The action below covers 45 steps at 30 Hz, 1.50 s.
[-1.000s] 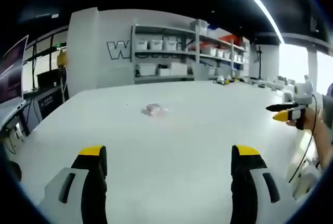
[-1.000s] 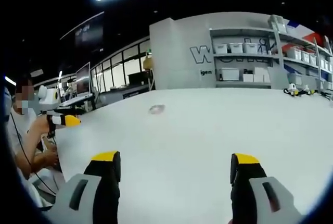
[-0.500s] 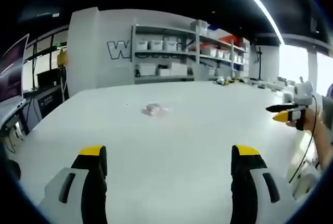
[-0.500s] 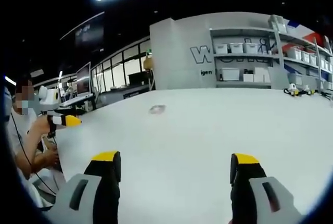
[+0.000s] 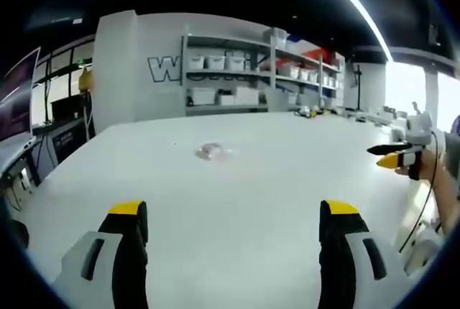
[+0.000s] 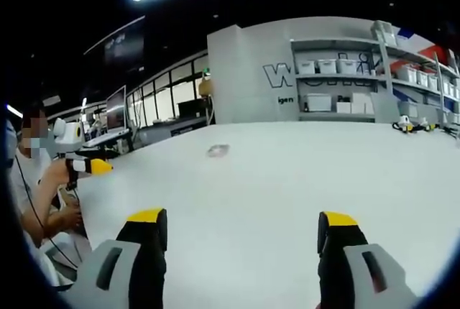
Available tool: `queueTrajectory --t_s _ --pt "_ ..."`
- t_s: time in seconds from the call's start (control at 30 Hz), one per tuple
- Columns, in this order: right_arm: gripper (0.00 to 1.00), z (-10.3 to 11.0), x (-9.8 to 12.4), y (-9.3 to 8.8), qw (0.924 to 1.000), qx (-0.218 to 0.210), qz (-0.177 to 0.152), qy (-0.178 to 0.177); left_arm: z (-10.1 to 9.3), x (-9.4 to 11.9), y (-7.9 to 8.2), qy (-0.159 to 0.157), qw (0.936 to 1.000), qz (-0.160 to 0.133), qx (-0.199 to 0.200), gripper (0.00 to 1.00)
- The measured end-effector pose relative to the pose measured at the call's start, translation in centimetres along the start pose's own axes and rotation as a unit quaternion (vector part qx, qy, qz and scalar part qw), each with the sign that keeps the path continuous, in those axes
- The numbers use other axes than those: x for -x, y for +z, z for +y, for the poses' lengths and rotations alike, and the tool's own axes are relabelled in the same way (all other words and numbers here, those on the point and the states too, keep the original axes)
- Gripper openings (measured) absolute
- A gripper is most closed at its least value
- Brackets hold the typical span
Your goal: Open the resealable bag by pulling the two sides of the seal apart until the entire bag opening is separated and visibly accessible.
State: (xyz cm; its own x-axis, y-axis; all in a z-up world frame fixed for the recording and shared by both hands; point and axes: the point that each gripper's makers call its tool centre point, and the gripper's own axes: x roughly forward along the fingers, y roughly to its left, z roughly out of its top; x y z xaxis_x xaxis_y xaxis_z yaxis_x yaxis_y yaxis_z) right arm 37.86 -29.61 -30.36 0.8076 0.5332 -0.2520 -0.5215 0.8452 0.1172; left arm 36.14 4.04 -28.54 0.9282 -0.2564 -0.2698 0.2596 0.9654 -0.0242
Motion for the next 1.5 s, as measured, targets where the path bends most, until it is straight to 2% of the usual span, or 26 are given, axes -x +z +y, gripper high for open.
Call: queueTrajectory --t_s 0.43,0.53,1.27,1.5 --pt "0.87 0.3 -0.3 -0.2 0.9999 -0.008 -0.001 0.007 0.0 0.0 -0.1 -0.001 1.0000 -0.002 0.005 0.99" --pt "0.80 0.8 -0.6 -0.3 0.9998 -0.010 -0.001 0.016 0.1 -0.2 -0.3 0.000 1.0000 -0.003 0.008 0.99" --pt "0.71 3.6 -3.3 -0.1 0.9983 -0.007 0.003 0.058 0.5 -0.7 -1.5 0.000 0.9998 0.005 0.020 0.98" --pt "0.72 4.7 -4.2 0.5 0.9973 0.003 0.001 0.073 0.2 -0.6 -1.8 -0.004 0.9998 0.006 0.020 0.98"
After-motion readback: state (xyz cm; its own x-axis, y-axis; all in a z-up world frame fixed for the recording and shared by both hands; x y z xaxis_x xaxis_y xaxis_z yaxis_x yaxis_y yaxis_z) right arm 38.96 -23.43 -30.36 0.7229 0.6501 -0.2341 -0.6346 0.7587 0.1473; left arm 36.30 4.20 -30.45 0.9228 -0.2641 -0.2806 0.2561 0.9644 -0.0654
